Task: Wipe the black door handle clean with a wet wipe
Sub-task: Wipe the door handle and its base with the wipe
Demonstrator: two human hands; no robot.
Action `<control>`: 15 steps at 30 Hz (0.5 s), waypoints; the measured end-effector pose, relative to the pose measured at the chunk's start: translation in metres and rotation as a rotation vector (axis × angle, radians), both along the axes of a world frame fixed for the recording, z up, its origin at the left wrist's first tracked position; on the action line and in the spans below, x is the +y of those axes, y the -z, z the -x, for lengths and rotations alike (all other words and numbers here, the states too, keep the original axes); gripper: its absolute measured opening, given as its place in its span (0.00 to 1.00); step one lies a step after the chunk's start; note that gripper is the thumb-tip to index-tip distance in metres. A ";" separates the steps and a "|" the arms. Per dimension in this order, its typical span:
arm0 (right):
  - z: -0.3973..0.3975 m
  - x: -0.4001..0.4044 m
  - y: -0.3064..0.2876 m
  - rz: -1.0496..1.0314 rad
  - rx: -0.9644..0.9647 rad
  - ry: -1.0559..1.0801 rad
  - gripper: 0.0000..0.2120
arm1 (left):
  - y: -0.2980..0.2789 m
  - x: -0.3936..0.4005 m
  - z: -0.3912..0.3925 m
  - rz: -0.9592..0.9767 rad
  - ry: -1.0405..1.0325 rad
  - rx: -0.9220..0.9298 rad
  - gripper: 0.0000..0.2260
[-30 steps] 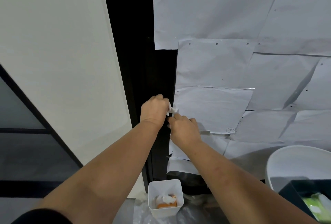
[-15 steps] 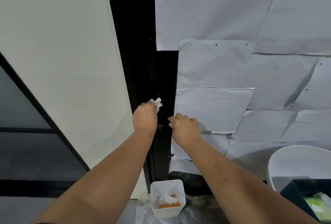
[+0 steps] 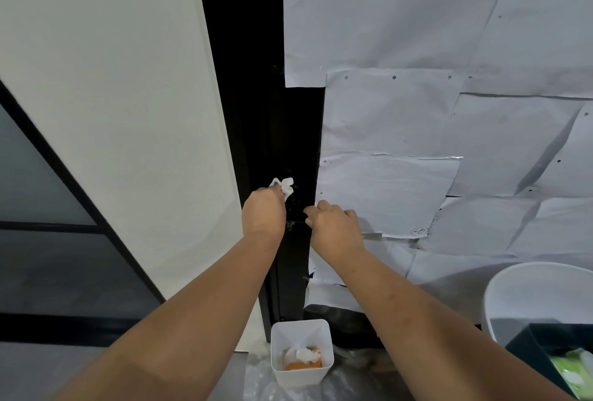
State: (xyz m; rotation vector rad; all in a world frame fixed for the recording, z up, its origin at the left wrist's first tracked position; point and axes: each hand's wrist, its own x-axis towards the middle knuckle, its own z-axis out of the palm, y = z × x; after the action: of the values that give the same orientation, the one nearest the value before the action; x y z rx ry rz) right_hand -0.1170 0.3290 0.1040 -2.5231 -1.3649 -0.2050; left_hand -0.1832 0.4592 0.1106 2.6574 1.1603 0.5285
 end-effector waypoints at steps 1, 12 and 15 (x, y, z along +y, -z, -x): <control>0.000 0.000 0.000 0.000 -0.001 0.001 0.14 | -0.002 0.001 -0.002 -0.009 0.008 0.051 0.07; 0.001 0.000 -0.001 0.011 0.001 0.005 0.14 | -0.012 0.004 -0.006 -0.077 0.061 0.159 0.09; 0.001 0.000 -0.001 0.006 0.001 0.007 0.14 | -0.012 0.003 -0.004 -0.282 0.148 0.150 0.12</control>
State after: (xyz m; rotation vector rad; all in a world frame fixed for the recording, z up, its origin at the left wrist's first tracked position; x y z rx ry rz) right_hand -0.1177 0.3291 0.1046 -2.5333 -1.3581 -0.2020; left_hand -0.1794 0.4626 0.1224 3.0415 0.9772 0.5061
